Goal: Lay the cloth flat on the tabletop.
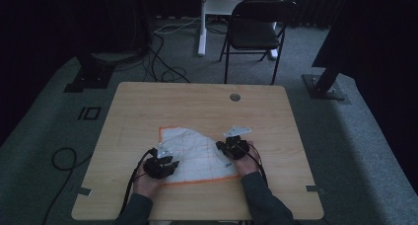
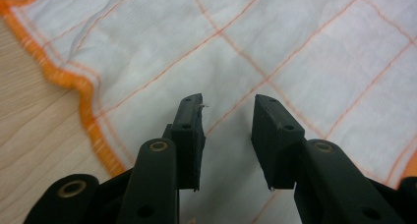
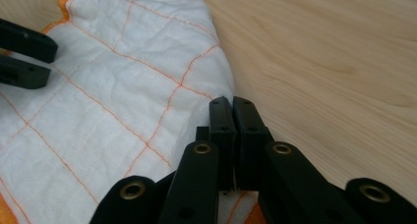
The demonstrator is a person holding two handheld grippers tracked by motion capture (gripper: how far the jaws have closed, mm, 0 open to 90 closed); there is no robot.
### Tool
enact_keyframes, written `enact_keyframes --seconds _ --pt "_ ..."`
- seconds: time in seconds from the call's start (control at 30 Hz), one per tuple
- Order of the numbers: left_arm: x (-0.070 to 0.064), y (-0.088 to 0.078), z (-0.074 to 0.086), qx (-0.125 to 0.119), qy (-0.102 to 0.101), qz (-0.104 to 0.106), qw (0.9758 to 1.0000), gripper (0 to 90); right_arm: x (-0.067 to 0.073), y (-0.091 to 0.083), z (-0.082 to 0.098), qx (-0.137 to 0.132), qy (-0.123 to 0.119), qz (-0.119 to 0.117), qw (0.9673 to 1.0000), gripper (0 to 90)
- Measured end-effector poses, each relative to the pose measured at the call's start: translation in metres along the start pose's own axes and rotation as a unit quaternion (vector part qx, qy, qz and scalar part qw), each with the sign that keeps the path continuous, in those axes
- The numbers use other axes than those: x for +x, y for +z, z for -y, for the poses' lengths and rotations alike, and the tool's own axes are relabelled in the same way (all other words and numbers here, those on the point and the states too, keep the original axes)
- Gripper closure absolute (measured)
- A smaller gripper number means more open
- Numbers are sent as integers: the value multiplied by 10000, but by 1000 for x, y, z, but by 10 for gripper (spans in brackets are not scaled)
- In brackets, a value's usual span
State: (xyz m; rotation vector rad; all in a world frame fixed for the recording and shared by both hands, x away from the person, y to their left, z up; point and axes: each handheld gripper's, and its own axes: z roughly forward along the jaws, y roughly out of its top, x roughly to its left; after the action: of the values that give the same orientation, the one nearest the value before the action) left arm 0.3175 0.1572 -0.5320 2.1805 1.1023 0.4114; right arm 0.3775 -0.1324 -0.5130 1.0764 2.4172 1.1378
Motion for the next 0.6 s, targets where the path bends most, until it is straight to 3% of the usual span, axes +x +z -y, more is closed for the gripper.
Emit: enact_keyframes --seconds 0.1,0.2,0.37,0.5,0.6 --pt "-2 2 -2 2 14 32 10000 651 -6 -8 2 -55 35 153 9999 888" --pt "-4 5 -5 -10 38 54 10000 650 -16 -20 6 -107 226 358 9990 887" --pt "-6 4 -7 -5 74 84 9999 645 -28 -30 10 -198 434 500 9976 887" --pt "-7 5 -8 10 90 133 9999 643 -27 -35 12 -351 478 406 9974 886" --pt "-8 7 -7 38 122 133 9998 642 -13 -33 10 -376 280 231 9986 884"
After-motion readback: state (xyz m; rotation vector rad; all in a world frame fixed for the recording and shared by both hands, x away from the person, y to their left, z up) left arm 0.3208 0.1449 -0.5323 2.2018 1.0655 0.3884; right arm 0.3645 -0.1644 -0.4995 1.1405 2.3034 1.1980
